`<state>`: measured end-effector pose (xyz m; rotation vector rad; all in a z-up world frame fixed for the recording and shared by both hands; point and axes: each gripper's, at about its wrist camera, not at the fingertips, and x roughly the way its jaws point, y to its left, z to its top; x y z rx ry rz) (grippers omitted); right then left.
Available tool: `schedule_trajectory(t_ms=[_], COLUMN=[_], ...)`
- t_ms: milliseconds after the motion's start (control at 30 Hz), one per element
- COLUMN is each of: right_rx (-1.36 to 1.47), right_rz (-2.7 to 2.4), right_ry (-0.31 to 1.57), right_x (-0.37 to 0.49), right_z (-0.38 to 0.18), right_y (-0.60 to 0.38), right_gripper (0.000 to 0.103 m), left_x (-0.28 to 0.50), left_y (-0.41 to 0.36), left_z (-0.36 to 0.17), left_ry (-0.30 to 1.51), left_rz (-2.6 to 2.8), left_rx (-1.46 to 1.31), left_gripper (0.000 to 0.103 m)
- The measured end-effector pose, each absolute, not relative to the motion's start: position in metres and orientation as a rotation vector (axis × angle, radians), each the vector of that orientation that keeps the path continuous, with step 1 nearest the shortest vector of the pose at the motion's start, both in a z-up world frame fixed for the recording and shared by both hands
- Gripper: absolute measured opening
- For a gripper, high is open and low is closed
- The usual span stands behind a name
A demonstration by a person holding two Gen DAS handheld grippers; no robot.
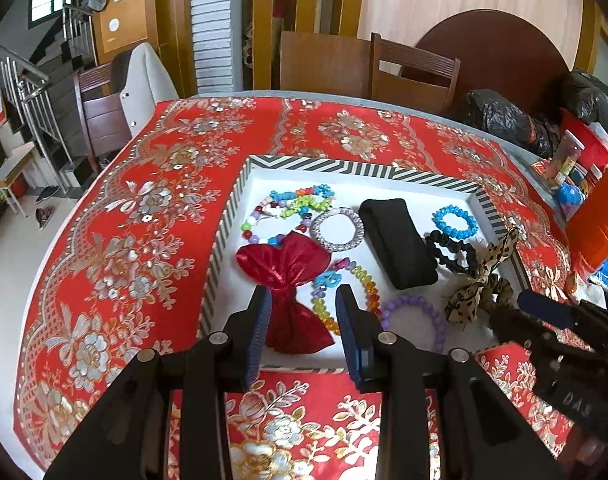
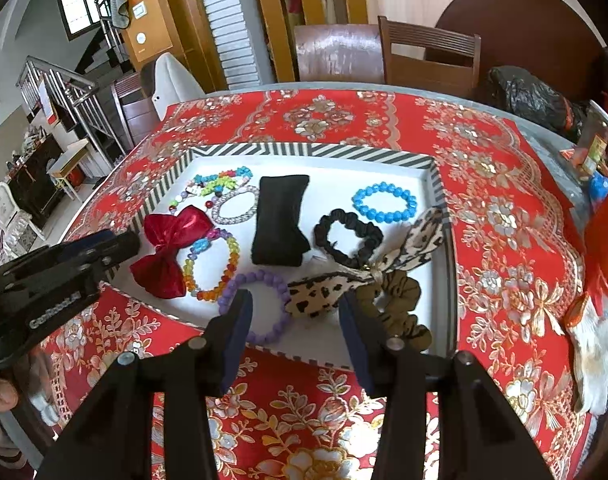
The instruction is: Organize jewelry
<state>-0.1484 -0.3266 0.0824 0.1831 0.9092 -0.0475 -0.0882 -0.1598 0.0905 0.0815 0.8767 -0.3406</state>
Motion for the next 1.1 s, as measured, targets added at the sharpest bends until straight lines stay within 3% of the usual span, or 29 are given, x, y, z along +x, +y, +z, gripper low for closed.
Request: schedule_trajectory(t_ms=[1100], right_rx=[0.154], right_rz=[-0.102], right_ry=[0.808], right_x=[-0.185], right_z=[0.092], right_y=[-0.326], right_gripper=[0.052], left_x=[-0.14], left_y=[-0.174], left_z=[0.102], left_ry=[0.778], left_rz=[-0.279], left_rx=[0.158], left_gripper=[0.034])
